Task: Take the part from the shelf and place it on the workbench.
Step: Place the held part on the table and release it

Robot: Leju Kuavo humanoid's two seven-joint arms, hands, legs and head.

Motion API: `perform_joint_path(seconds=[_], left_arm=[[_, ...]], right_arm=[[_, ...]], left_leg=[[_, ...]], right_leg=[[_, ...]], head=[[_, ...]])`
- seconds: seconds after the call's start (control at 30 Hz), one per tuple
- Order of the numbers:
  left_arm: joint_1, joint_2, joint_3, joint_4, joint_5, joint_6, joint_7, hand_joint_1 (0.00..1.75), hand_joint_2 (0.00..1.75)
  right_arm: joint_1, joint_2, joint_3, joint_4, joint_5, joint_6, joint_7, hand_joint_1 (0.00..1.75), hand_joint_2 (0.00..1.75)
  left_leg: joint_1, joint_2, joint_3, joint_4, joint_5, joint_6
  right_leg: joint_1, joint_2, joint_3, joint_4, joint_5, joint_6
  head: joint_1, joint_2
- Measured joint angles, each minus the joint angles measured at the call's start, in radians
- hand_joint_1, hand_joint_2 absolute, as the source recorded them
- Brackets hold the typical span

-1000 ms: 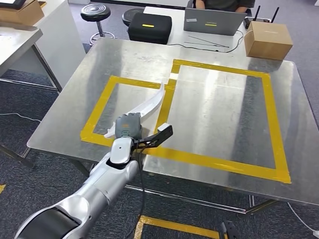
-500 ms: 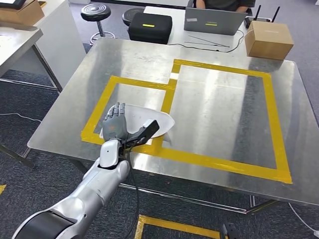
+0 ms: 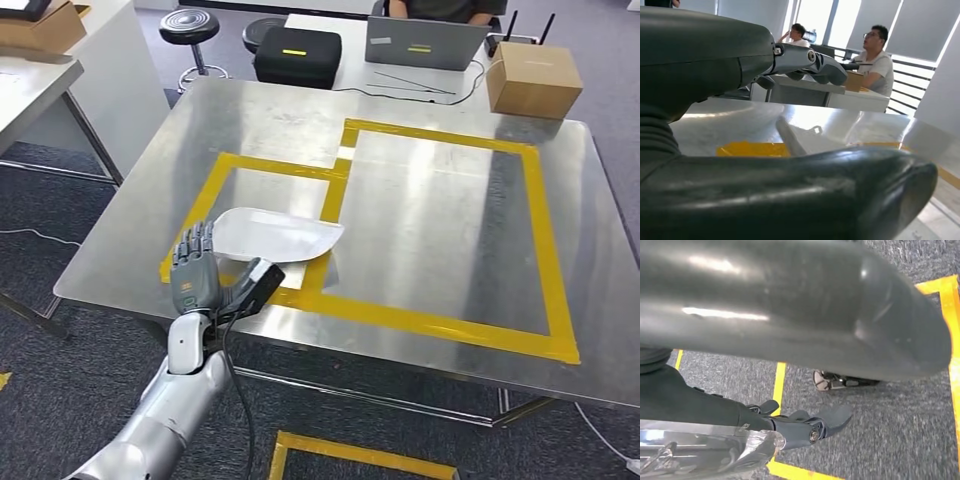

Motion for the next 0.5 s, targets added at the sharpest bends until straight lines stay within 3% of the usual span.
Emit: perform_joint_path(seconds=[0.07, 0.17, 0.23, 0.3, 0.37, 0.4, 0.43, 0.5], left_arm=[[0.033, 0.013, 0.018, -0.046, 0.036, 0.017, -0.034, 0.00, 0.00], [0.131, 0.051, 0.073, -0.152, 0.165, 0.044, -0.127, 0.00, 0.00], [0.209, 0.082, 0.137, -0.209, 0.338, 0.045, -0.230, 0.00, 0.00], [0.272, 0.108, 0.231, -0.228, 0.540, 0.018, -0.358, 0.00, 0.00], [0.312, 0.128, 0.360, -0.194, 0.706, -0.042, -0.492, 0.00, 0.00], [0.323, 0.136, 0.434, -0.153, 0.771, -0.082, -0.553, 0.00, 0.00], [0.330, 0.144, 0.508, -0.102, 0.821, -0.122, -0.600, 0.00, 0.00], [0.337, 0.155, 0.652, 0.018, 0.888, -0.197, -0.636, 0.00, 0.00]], right_arm=[[-0.003, 0.001, -0.009, 0.001, -0.008, -0.006, 0.003, 0.00, 0.00], [0.000, 0.002, -0.028, 0.001, -0.019, -0.013, 0.003, 0.00, 0.00], [0.007, 0.002, -0.040, 0.001, -0.020, -0.016, -0.005, 0.00, 0.00], [0.010, 0.002, -0.049, 0.001, -0.019, -0.018, -0.011, 0.00, 0.00], [0.014, 0.003, -0.058, 0.001, -0.013, -0.026, -0.013, 0.00, 0.00], [0.017, 0.003, -0.062, 0.001, -0.009, -0.031, -0.014, 0.00, 0.00], [0.019, 0.004, -0.065, 0.001, -0.004, -0.038, -0.015, 0.00, 0.00], [0.022, 0.007, -0.070, 0.001, 0.006, -0.049, -0.016, 0.00, 0.00]], left_leg=[[0.001, 0.001, -0.002, 0.003, 0.002, -0.018], [0.000, 0.003, -0.004, 0.004, 0.010, -0.043], [0.002, 0.002, -0.016, 0.025, -0.018, -0.052], [0.001, 0.000, -0.054, 0.119, -0.095, -0.054], [-0.005, -0.001, -0.099, 0.244, -0.166, -0.050], [-0.007, -0.001, -0.106, 0.277, -0.177, -0.046], [-0.010, -0.001, -0.094, 0.276, -0.168, -0.042], [-0.018, 0.009, -0.018, 0.184, -0.121, -0.030]], right_leg=[[-0.002, 0.006, 0.058, -0.100, 0.028, -0.004], [0.003, 0.020, 0.053, -0.106, 0.029, -0.038], [0.004, 0.022, 0.041, -0.104, 0.038, -0.059], [0.008, 0.022, 0.025, -0.106, 0.050, -0.079], [0.016, 0.016, 0.005, -0.106, 0.063, -0.090], [0.020, 0.010, -0.005, -0.106, 0.070, -0.093], [0.024, 0.003, -0.015, -0.106, 0.077, -0.095], [0.030, -0.010, -0.032, -0.105, 0.091, -0.095]], head=[[0.005, 0.000], [0.006, 0.000], [0.003, 0.000], [-0.003, 0.000], [-0.010, 0.000], [-0.012, 0.000], [-0.014, 0.000], [-0.014, 0.000]])
